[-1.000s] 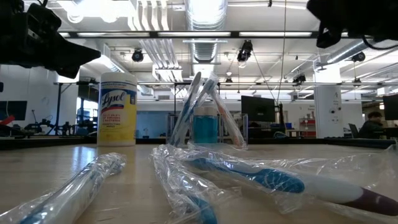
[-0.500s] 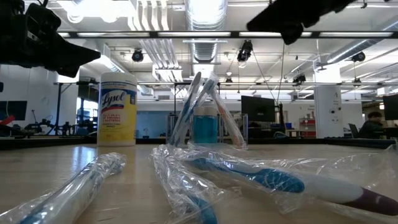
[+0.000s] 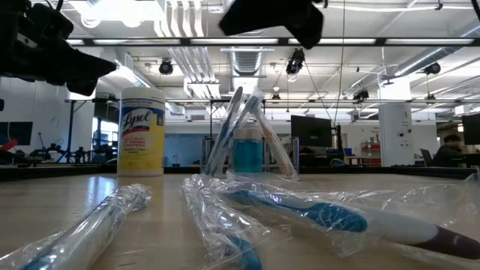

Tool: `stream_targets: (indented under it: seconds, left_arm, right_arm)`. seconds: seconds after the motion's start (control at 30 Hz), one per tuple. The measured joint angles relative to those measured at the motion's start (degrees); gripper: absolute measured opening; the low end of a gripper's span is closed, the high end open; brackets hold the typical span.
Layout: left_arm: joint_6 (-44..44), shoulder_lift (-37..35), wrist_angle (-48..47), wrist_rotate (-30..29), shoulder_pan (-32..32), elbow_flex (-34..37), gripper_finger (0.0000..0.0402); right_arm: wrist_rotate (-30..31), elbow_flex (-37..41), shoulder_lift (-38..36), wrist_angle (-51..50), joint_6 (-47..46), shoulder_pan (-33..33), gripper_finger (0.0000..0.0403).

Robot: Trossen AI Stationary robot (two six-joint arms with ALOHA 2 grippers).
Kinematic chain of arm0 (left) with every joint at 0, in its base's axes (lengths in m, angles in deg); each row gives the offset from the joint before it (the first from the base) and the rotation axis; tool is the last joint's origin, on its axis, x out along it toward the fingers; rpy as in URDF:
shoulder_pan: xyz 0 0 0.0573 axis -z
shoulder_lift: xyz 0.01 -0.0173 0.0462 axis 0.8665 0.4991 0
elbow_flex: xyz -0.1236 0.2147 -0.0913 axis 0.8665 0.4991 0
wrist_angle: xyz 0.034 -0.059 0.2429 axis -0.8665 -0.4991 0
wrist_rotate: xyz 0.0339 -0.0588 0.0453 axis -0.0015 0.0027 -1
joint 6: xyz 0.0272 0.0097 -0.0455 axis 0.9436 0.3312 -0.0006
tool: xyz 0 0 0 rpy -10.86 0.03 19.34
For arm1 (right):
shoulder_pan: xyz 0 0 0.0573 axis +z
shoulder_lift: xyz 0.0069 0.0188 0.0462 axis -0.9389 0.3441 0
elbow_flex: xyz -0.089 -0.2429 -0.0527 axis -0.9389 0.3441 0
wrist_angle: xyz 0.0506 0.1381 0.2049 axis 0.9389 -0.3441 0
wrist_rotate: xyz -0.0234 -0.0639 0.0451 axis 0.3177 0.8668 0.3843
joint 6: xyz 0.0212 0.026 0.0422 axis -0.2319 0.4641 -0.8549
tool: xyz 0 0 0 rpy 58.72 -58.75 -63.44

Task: Pick & Place toothbrushing station
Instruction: Put the blue toothbrush into the left section of the transparent organizer

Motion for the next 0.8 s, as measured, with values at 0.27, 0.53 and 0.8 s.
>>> stream_targets:
  seconds: [0.27, 0.53, 0.8]
  left_arm:
    - [-0.84, 0.0, -0.83, 0.03, 0.0, 0.03, 0.0041]
    - [-1.4, 0.13, -1.1, 0.12, 0.0, 0.03, 0.0042]
    - [-1.4, 0.22, -1.33, 0.36, -0.01, 0.01, 0.0037]
  right_arm:
    - [-0.88, -20.51, 13.1, -17.74, -13.92, -0.39, 0.0025]
    - [-9.7, -39.86, 24.82, -31.77, -27.18, -1.39, 0.0108]
    - [-17.61, -56.06, 36.41, -35.49, -27.14, -2.56, 0.0149]
